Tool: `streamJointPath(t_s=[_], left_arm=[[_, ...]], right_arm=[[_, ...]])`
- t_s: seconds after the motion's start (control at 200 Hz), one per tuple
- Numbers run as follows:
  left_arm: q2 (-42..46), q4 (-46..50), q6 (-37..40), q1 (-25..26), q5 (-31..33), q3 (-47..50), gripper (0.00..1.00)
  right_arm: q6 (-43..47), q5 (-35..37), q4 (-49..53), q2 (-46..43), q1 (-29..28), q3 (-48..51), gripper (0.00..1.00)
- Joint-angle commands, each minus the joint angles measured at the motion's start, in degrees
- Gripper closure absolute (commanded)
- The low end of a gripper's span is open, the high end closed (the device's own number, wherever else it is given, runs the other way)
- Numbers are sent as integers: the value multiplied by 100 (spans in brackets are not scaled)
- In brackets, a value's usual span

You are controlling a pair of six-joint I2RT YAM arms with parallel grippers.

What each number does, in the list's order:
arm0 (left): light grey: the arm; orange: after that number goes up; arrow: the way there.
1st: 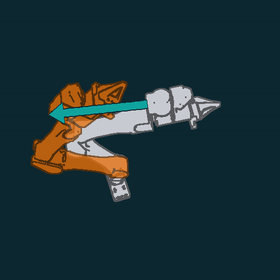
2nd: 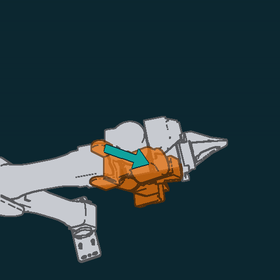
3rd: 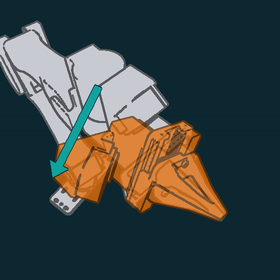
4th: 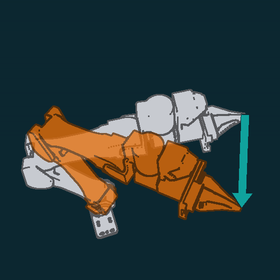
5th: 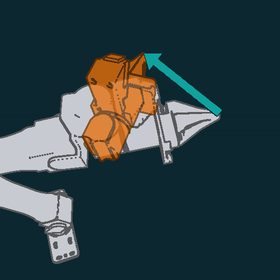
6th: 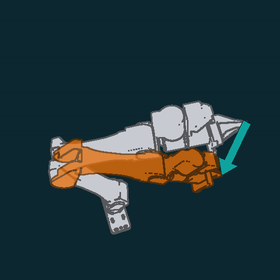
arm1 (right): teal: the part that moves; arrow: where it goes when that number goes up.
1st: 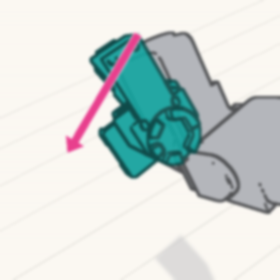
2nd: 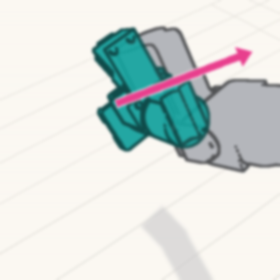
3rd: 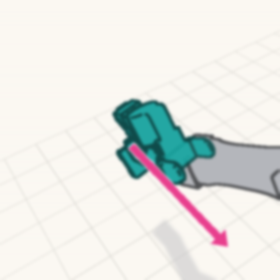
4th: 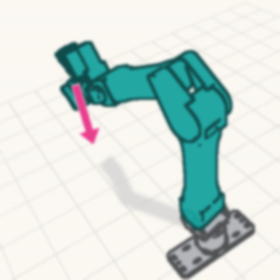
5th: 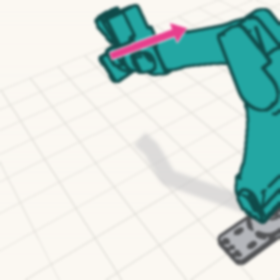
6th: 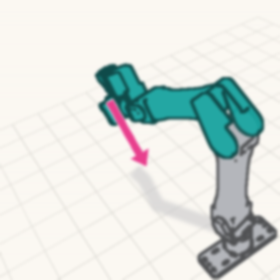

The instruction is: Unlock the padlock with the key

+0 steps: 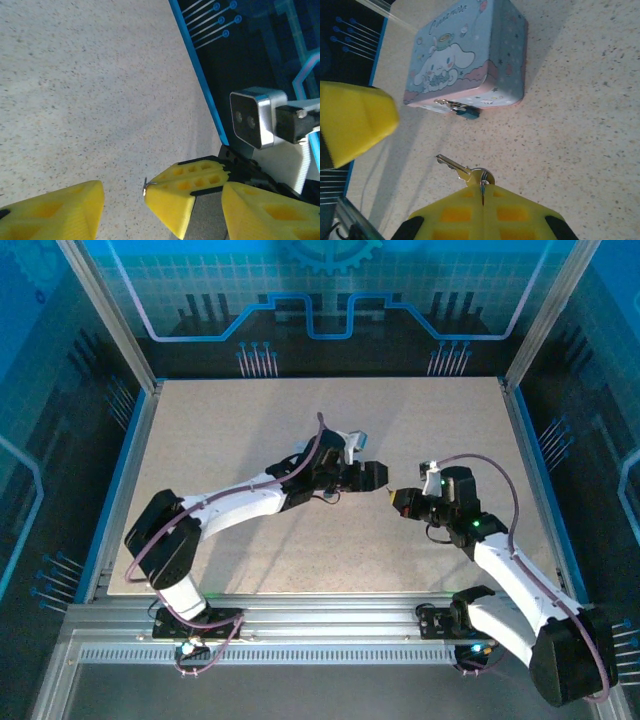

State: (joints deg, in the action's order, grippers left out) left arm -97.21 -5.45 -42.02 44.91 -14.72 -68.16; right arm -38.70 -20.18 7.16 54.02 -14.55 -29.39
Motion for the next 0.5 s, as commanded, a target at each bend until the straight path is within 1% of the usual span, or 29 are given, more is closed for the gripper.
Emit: streamJointPath(t_s=[0.0,0.14,0.26,0.42,0.495], left_arm=[[-152,-127,-21,81,-146,-227,40],[-330,-150,-69,141,-228,-328,47],[-401,-175,-105,156,-243,-332,57],[-474,-192,-122,159,-263,-344,65],[-508,-224,-141,163,-287,-353,71]], right_arm=[[-221,-269,-291,-67,60,87,100],[-362,-312,-425,-95,62,129,100],[-463,-324,-534,-80,66,170,100],[-563,-347,-626,-49,66,185,100],[-592,-341,-649,-43,66,170,100]])
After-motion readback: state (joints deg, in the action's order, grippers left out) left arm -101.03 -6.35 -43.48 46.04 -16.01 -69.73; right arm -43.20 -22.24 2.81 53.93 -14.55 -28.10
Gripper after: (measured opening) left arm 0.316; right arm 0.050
